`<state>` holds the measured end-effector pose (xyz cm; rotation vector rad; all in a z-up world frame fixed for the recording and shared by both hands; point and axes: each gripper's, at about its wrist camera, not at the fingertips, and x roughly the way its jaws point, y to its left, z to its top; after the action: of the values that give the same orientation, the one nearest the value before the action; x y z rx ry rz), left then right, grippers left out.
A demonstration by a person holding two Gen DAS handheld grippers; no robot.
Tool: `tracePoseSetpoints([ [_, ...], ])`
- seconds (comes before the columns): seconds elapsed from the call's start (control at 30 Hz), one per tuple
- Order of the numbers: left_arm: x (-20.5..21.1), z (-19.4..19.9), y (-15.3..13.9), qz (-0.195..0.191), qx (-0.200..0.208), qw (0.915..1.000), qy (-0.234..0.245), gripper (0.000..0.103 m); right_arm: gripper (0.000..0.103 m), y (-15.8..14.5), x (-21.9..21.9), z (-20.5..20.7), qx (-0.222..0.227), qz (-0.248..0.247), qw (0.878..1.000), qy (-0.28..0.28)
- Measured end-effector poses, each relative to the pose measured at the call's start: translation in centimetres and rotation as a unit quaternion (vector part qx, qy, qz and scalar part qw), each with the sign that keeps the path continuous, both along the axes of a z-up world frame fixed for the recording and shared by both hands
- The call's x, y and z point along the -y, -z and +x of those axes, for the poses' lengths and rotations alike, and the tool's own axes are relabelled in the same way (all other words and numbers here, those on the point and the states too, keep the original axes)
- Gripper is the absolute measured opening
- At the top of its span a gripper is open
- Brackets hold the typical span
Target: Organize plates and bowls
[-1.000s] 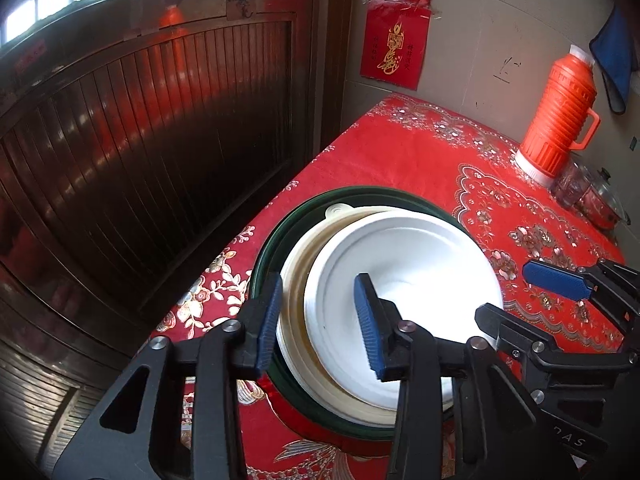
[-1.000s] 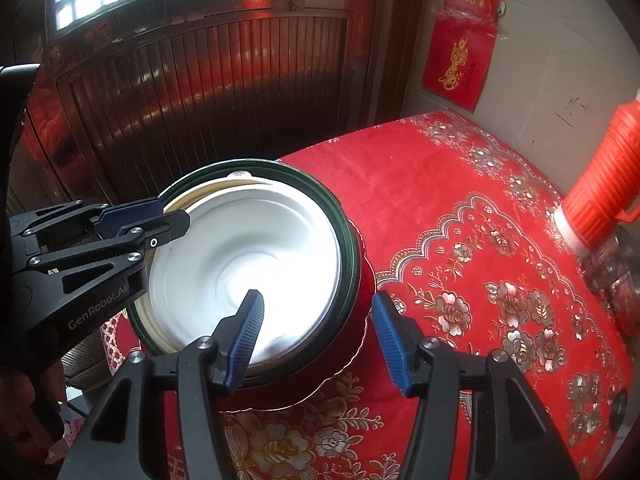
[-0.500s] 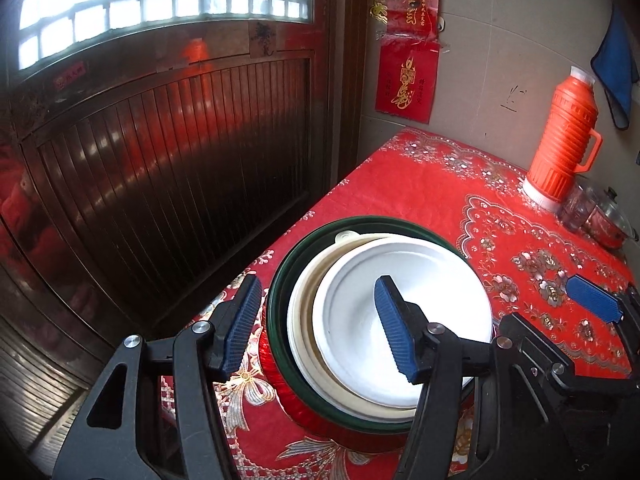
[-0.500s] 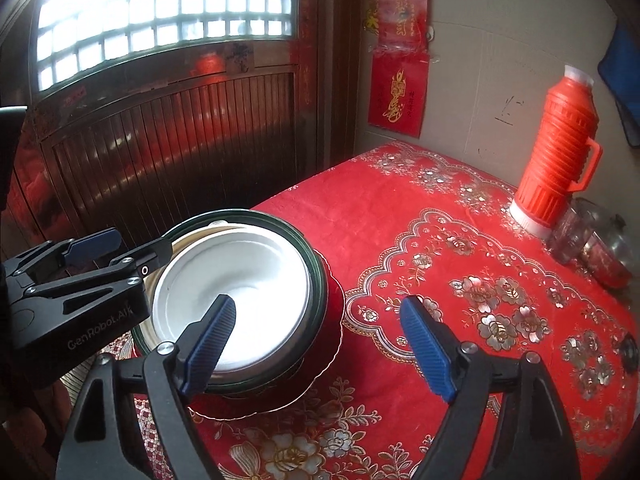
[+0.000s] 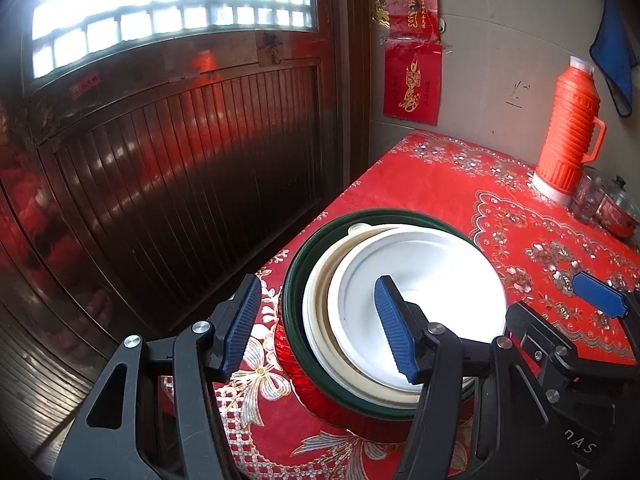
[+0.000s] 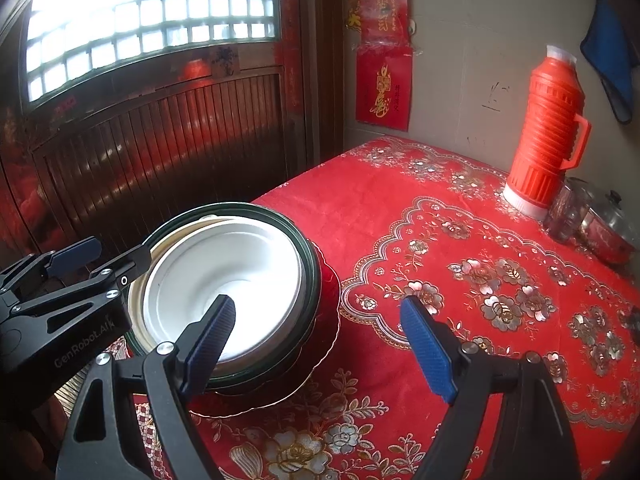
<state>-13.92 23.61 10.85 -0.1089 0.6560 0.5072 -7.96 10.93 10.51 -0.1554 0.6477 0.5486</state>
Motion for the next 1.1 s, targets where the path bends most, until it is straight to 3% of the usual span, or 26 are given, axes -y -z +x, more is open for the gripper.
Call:
tracePoseSetpoints([
  [0.07, 0.6, -0.1, 0.0, 0.038, -0.012, 0.9988, -0.03, 0.069, 0.085, 0.0, 0.0, 0.0, 0.001, 0.001, 1.0, 0.0],
  [0.1, 0.8, -0.1, -0.1, 0.043, -0.007, 0.9988, -0.023, 0.071, 0.085, 0.0, 0.0, 0.0, 0.001, 0.001, 1.0, 0.0],
  [0.2, 0.3, -0.5, 0.1, 0.001, 0.002, 1.0, -0.002, 0.071, 0.085, 0.0, 0.1, 0.1, 0.002, 0.0, 1.0, 0.001],
  [0.5, -0.6, 0.0, 0.6, -0.043, -0.001, 0.9989, 0.016, 0.071, 0.085, 0.1, -0.3, 0.2, 0.004, -0.007, 1.0, 0.003],
  [0.8, -0.2, -0.3, 0.4, -0.012, 0.009, 0.9998, 0.013, 0.071, 0.085, 0.5, -0.9, 0.3, 0.001, -0.015, 1.0, -0.002],
  [1.1, 0.1, -0.1, 0.3, -0.013, 0.011, 0.9993, 0.033, 0.071, 0.085, 0.6, -1.1, 0.3, 0.001, -0.02, 1.0, -0.001],
])
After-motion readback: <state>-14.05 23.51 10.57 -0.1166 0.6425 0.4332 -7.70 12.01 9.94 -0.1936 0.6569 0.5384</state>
